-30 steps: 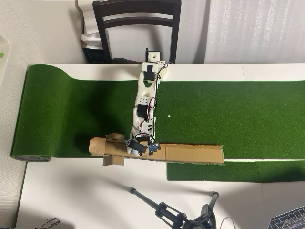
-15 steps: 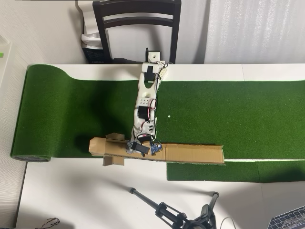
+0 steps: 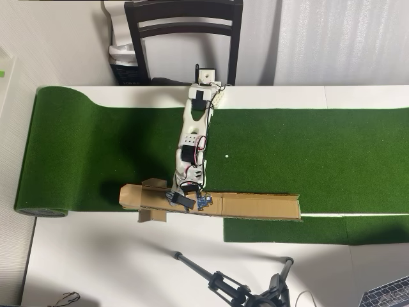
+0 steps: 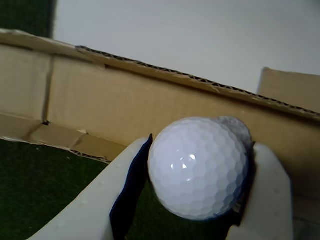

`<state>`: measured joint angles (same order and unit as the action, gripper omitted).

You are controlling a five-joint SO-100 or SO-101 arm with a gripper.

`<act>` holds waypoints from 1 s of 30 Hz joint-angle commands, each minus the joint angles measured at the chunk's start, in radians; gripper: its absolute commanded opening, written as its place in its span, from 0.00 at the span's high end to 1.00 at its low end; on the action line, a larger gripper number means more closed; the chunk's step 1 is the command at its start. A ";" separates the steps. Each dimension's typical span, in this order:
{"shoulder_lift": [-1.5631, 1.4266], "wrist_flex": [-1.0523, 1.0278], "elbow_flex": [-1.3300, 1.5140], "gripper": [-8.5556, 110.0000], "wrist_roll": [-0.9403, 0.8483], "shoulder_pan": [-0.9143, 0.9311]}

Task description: Pick up the golf ball and place it on the gray mark at the back.

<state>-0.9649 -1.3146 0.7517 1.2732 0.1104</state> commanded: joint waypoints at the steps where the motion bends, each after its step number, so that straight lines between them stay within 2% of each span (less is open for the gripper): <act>1: -0.046 0.014 -0.060 0.68 0.006 0.008; 13: -0.046 0.015 -0.066 0.67 0.008 0.008; 23: -0.046 0.015 -0.069 0.45 0.006 0.003; 30: -0.048 0.012 -0.069 0.45 0.005 0.003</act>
<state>-0.9664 -1.3146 0.7517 1.2732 0.1104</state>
